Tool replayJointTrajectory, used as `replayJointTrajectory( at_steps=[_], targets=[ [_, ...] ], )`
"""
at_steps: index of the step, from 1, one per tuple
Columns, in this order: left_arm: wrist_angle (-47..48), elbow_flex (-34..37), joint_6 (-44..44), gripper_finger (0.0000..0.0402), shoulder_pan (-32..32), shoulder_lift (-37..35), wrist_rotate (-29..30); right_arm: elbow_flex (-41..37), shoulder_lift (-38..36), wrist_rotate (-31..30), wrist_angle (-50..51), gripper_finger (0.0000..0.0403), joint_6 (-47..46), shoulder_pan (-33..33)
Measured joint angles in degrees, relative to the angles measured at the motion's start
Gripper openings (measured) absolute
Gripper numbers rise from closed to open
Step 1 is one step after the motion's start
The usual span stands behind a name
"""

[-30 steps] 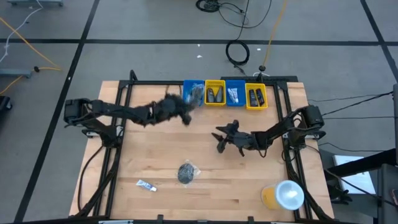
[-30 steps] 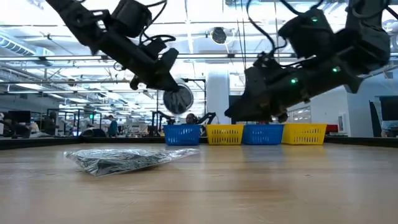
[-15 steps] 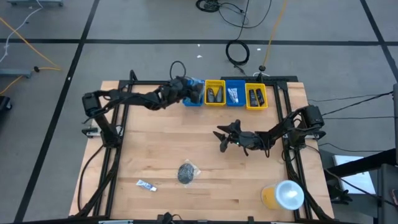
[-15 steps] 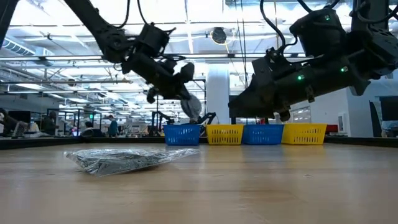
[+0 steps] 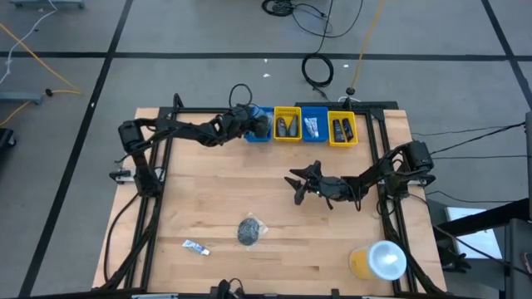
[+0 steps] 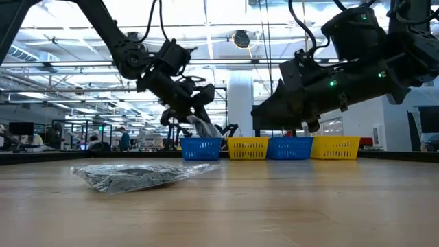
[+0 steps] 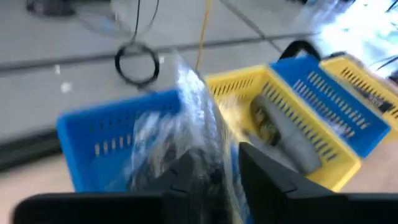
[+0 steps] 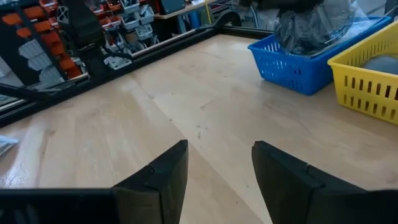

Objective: Pick & Place Travel size toiletries
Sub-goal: Put the black hairbrush into the left blue bin

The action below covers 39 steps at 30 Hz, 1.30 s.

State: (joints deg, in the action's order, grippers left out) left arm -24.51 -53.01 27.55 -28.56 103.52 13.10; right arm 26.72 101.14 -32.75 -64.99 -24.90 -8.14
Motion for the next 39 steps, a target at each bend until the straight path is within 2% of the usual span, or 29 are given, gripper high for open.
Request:
replayJointTrajectory(
  at_steps=[5, 11, 16, 19, 22, 28, 32, 39],
  targets=[
    [0.3, 0.0, 1.2, 0.0165, -2.5, 1.8, -3.0, 0.0, 0.0, 0.0, -0.4, 0.0169, -0.2, -0.2],
    [2.1, 0.0, -2.2, 0.0242, -6.2, 0.3, -13.8, 0.0, 0.0, 0.0, -0.5, 0.0169, -0.5, -0.3],
    [7.7, 0.0, -7.8, 0.0264, -7.6, -3.7, -14.0, 0.0, 0.0, 0.0, -0.5, 0.0169, -0.5, -0.3],
    [10.9, 0.0, -14.3, 0.0248, -7.1, -5.8, -13.7, 0.0, 0.0, 0.0, -0.4, 0.0169, -0.4, -0.2],
    [13.8, 0.0, -19.1, 0.0212, -6.2, -6.2, -13.4, 0.0, 0.0, 0.0, -0.4, 0.0169, -0.4, -0.2],
    [18.2, 0.0, -21.2, 0.0099, -4.9, -6.1, -5.0, 0.0, 0.0, -0.1, -0.4, 0.0169, 0.1, -0.2],
    [15.8, 0.0, -20.7, 0.0017, -4.5, -6.1, -7.0, 0.0, 0.0, -0.1, -0.4, 0.0169, 0.1, -0.1],
    [10.4, 0.0, -13.2, 0.0009, -4.1, -6.0, -8.6, 0.0, 0.0, -0.2, -0.4, 0.0169, 0.1, -0.1]
  ],
)
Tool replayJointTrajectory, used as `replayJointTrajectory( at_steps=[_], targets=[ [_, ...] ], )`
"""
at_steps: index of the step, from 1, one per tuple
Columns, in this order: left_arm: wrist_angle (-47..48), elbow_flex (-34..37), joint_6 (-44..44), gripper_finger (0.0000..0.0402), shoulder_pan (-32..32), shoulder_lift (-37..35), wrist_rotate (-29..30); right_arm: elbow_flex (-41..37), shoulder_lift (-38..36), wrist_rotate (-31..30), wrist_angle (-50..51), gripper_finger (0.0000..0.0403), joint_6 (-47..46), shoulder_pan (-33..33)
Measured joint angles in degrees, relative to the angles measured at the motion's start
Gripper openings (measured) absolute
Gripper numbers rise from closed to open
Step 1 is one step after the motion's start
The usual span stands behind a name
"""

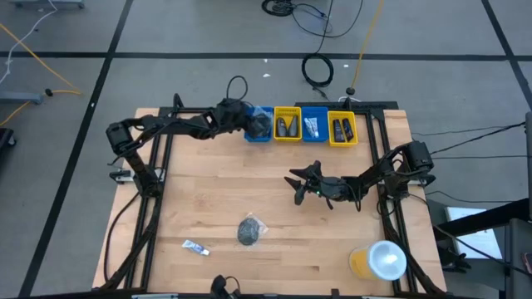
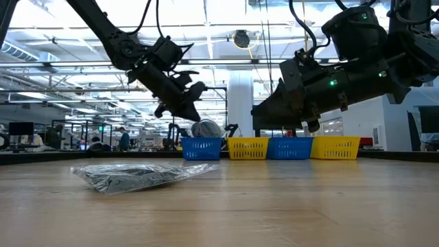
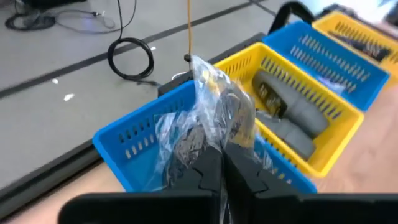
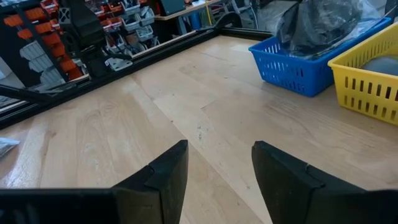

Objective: Pick & Place Travel size toiletries
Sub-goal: Put the black hairbrush into the left blue bin

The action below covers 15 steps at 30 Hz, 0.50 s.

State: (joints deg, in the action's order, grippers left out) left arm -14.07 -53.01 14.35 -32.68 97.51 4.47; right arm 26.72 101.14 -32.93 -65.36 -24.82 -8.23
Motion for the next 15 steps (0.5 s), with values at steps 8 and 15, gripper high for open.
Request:
replayJointTrajectory(
  at_steps=[8, 15],
  targets=[
    [-2.4, 0.0, 9.5, 0.0002, -0.1, 1.8, 1.9, 0.0, 0.0, 0.0, -0.2, 0.0169, 0.0, 0.0],
    [-8.8, 0.1, 14.7, 0.0025, 0.5, 8.3, -0.5, 0.0, 0.0, 0.2, -0.7, 0.0169, 0.0, -0.1]
  ],
)
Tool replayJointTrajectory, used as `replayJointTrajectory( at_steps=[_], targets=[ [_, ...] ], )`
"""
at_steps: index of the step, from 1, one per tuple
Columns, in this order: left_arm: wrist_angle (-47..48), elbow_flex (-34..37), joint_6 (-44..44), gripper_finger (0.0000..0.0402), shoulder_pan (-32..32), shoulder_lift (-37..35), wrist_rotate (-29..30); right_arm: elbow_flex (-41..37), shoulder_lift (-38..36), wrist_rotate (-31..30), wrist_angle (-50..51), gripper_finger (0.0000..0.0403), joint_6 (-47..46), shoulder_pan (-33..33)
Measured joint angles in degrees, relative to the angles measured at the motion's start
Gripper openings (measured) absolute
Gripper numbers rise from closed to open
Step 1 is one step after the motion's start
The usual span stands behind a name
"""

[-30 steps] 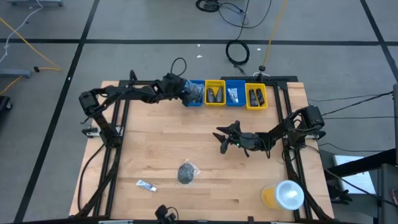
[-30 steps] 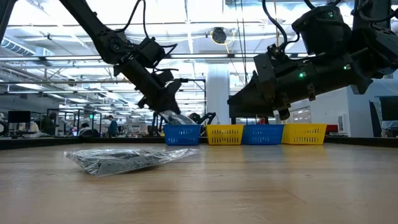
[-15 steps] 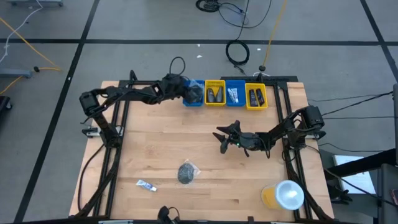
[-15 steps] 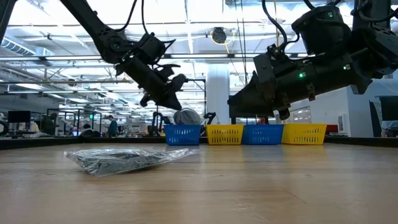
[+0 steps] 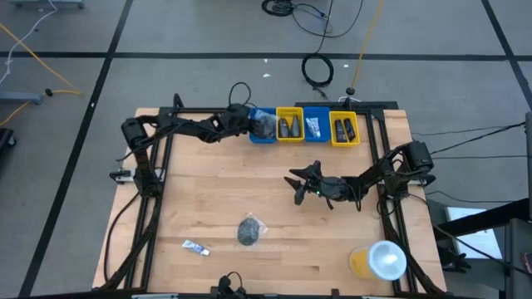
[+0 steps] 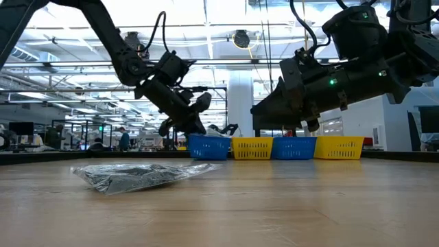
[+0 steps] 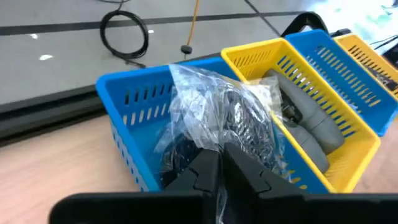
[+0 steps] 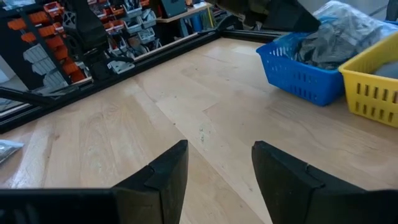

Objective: Pick & Place Travel size toiletries
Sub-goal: Put the black hairbrush into the left blue bin

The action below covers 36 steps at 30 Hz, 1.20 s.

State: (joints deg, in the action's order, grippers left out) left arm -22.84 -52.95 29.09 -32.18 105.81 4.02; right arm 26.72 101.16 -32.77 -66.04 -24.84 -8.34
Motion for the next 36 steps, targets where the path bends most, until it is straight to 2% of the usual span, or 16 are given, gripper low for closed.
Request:
replayJointTrajectory(
  at_steps=[6, 10, 15, 18, 20, 23, 27, 33, 36],
  targets=[
    [1.0, 0.0, -3.8, 0.0059, -0.7, -0.4, -1.9, 0.0, 0.0, 0.0, -0.2, 0.0169, 0.0, 0.0],
    [0.6, -0.1, -6.1, 0.012, -1.5, -0.8, -4.1, 0.0, 0.0, 0.0, -0.2, 0.0169, 0.0, 0.0],
    [5.1, 0.0, -7.6, 0.0209, -3.3, -3.4, -6.5, 0.0, 0.0, 0.1, -0.2, 0.0169, 0.0, 0.0],
    [9.1, 0.0, -10.3, 0.0241, -3.6, -6.1, -6.0, 0.0, 0.0, 0.1, -0.2, 0.0169, 0.0, 0.0],
    [11.0, 0.0, -12.3, 0.0247, -3.3, -8.1, -5.4, 0.0, 0.0, 0.0, -0.2, 0.0169, 0.0, 0.0],
    [9.6, -0.1, -14.9, 0.0231, -1.7, -9.8, -4.9, 0.0, 0.0, 0.0, -0.2, 0.0169, 0.0, 0.0],
    [8.4, -0.6, -19.3, 0.0164, 0.7, -9.1, -2.5, 0.0, 0.0, 0.0, -0.2, 0.0169, 0.1, 0.0],
    [21.4, -8.5, -24.1, 0.0021, 2.1, -8.9, 4.0, 0.0, 0.0, -0.1, -0.6, 0.0169, 0.1, 0.5],
    [27.5, -12.8, -25.7, 0.0013, 2.2, -8.2, 4.1, 0.0, 0.0, -0.2, -1.5, 0.0169, 0.1, 0.5]
  ],
)
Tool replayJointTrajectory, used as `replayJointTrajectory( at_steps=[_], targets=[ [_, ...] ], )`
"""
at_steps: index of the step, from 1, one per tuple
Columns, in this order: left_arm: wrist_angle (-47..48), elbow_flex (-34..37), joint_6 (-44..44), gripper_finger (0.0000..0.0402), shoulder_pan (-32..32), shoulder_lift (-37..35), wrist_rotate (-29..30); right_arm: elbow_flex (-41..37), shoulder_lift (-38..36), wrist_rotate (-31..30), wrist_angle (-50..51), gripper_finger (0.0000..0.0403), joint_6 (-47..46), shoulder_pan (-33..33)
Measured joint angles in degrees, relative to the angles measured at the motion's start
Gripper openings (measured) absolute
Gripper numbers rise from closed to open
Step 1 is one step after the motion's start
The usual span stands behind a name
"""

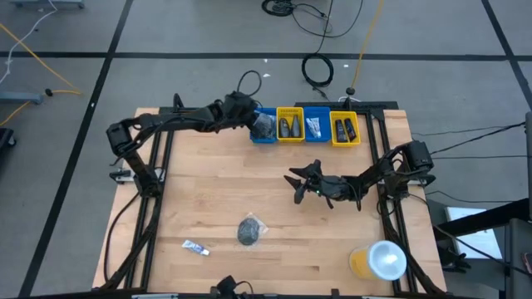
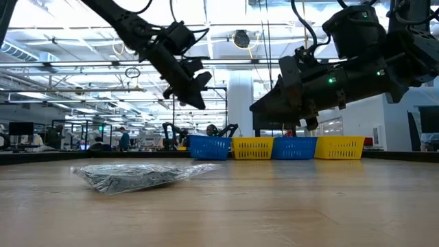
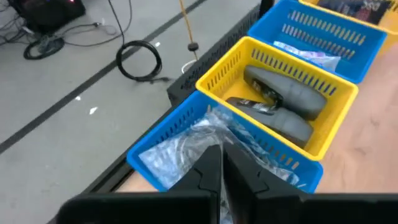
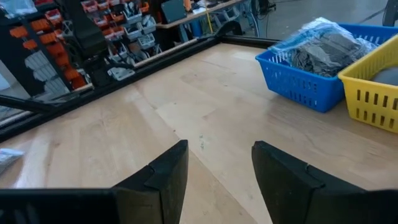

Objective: Pick & Place Travel size toiletries
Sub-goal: Put the black hairbrush into the left blue bin, then put the white toothpaste into the right blue bin

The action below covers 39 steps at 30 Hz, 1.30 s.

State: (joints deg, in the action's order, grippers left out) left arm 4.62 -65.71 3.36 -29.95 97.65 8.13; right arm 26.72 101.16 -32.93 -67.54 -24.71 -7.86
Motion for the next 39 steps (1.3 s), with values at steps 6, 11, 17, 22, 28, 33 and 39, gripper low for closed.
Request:
replayJointTrajectory(
  at_steps=[6, 11, 17, 22, 28, 33, 39],
  targets=[
    [7.1, -6.0, -4.2, 0.0003, 0.6, 6.9, -0.6, 0.0, 0.0, 0.1, -0.8, 0.0169, 0.0, 0.0],
    [9.5, -10.0, -4.7, 0.0006, 1.4, 12.0, 0.2, 0.0, 0.0, 0.2, -0.8, 0.0169, 0.0, 0.0],
    [12.2, -13.4, -4.3, 0.0008, 1.3, 17.5, 0.9, 0.0, 0.0, 0.2, -1.0, 0.0169, -0.1, 0.0],
    [12.4, -13.9, -4.2, 0.0003, 1.1, 19.3, -0.3, 0.0, 0.0, 0.2, -1.0, 0.0169, -0.1, -0.1],
    [13.6, -13.9, -4.2, 0.0015, 1.4, 16.0, -0.6, 0.0, 0.0, 0.2, -1.0, 0.0169, -0.1, -0.1],
    [20.2, -13.9, -7.1, 0.0016, 3.2, 7.5, -0.5, 0.0, 0.0, 0.2, -0.6, 0.0169, -0.1, -0.1],
    [24.3, -6.1, -11.3, 0.0004, 7.8, -6.3, -0.6, 0.0, 0.0, 4.0, 0.5, 0.0169, -0.1, -0.1]
  ],
)
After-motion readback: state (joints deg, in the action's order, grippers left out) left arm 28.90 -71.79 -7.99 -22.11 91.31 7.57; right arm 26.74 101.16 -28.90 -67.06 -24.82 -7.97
